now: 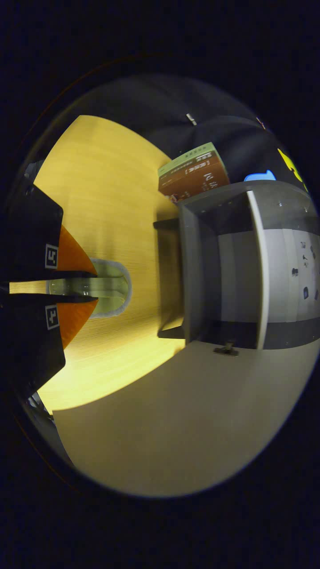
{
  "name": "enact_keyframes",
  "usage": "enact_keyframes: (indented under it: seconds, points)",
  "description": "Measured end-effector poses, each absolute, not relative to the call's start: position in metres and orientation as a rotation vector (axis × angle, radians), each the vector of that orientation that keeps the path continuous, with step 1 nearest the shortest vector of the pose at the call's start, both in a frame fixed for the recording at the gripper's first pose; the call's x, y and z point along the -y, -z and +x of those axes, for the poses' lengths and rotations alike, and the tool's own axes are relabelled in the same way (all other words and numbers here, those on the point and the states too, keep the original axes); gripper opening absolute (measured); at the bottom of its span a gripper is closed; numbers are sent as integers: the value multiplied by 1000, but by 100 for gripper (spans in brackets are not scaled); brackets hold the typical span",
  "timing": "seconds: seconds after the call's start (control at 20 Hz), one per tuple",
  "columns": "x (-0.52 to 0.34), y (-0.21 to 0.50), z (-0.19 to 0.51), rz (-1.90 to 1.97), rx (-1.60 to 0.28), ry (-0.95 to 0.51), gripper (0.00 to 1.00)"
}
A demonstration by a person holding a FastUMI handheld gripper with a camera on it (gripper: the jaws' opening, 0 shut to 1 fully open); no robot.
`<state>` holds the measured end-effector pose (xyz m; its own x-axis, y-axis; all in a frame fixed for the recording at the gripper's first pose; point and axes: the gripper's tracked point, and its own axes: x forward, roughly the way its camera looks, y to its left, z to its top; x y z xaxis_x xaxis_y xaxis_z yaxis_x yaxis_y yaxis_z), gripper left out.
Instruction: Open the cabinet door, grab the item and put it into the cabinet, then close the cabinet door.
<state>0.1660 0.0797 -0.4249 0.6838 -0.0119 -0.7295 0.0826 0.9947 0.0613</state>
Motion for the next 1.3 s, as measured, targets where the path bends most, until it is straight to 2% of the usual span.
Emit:
enact_keyframes:
  seconds: [0.35,0.75,0.9,1.3]
  points:
    - [-90,285,203,136,-686,-15,14]
    - [-96,163,292,164,-510,-49,14]
    - [-94,151,333,141,-489,-41,14]
    - [-89,176,439,116,-507,-21,14]
